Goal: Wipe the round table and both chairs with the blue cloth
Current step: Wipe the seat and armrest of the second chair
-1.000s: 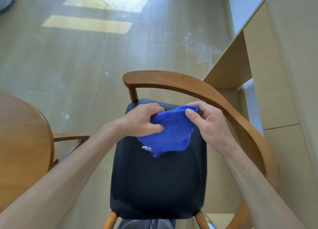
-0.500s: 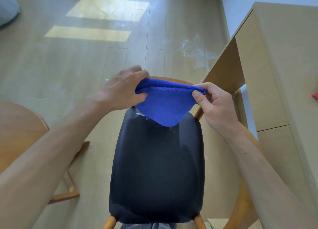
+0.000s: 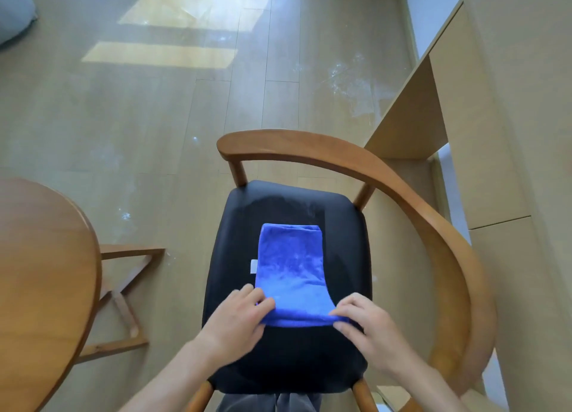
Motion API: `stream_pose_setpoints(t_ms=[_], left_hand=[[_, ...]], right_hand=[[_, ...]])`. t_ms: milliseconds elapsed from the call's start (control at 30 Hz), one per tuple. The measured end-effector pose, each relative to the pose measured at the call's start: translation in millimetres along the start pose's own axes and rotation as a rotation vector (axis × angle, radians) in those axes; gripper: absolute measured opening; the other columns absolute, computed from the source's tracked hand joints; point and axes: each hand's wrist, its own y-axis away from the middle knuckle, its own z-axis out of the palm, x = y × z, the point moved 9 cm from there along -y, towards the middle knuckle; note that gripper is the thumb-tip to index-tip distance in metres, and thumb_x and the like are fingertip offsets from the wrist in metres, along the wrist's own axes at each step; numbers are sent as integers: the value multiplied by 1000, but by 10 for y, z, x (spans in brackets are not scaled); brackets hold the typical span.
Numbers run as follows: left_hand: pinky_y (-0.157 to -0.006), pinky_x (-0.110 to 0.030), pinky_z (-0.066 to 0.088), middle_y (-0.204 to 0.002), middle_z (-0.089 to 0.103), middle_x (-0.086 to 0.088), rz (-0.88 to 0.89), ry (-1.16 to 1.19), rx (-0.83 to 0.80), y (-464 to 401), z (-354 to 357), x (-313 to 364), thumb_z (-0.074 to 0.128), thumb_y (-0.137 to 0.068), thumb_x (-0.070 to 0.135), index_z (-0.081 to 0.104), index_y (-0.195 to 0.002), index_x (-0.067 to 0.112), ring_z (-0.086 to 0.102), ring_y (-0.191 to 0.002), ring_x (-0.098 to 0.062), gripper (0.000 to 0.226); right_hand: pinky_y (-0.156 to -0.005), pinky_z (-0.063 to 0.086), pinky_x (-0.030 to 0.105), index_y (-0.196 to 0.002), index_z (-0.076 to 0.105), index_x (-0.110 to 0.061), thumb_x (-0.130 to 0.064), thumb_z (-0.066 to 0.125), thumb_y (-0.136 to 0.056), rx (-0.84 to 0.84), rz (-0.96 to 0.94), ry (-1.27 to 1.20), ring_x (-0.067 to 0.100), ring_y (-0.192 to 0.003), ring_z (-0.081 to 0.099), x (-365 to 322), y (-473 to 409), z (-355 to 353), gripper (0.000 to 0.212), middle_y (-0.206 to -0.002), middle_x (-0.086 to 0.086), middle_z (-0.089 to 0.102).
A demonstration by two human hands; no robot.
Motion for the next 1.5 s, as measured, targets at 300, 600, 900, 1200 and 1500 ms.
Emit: stream_pose_setpoints(t_ms=[300, 600, 900, 1200, 1500], left_hand=[[-74, -23, 41, -87, 45, 11, -334, 500, -94, 76, 759, -377, 54, -83, 16, 52, -98, 22, 48, -75, -13, 16], [-58, -10, 41, -86, 64, 9, -721, 835, 134, -487, 664, -1115, 68, -81, 20, 54, -99, 32, 60, -74, -5, 25], [-78, -23, 42, -115, 58, -1, -976, 791, 196, -815, 925, -1655, 65, -86, 23, 44, -134, 14, 57, -99, -15, 53], [-76, -38, 57, -99, 65, -12, -1414, 1169, -26, -41, 1966, -1221, 67, -86, 24, 44, -121, 9, 65, -86, -22, 45], [-83, -38, 56, -100, 66, -10, -1397, 1304, 73, -70, 1983, -1185, 68, -87, 15, 59, -105, 6, 66, -92, -22, 22]], right_hand=[[-71, 39, 9, -94, 65, -24, -17, 63, -89, -95, 134, 69, -2, -80, 53, 513, -66, 384, 8, -88, -16, 53], [-62, 43, 11, -84, 56, -28, -16, 69, -86, 244, 227, 26, 1, -73, 55, 633, -997, -58, 18, -83, -14, 53], [-69, 40, 21, -104, 59, -18, -16, 62, -89, 202, 503, 72, 10, -80, 54, 1208, -1546, -23, 16, -101, -5, 58], [-72, 41, 21, -120, 58, -13, -23, 67, -86, 43, 852, -145, 11, -85, 55, 1683, -721, 994, 37, -100, -7, 61], [-58, 42, 20, -92, 61, -17, -22, 69, -84, 188, 921, -360, 6, -75, 60, 1651, -700, 1100, 12, -85, -6, 65]])
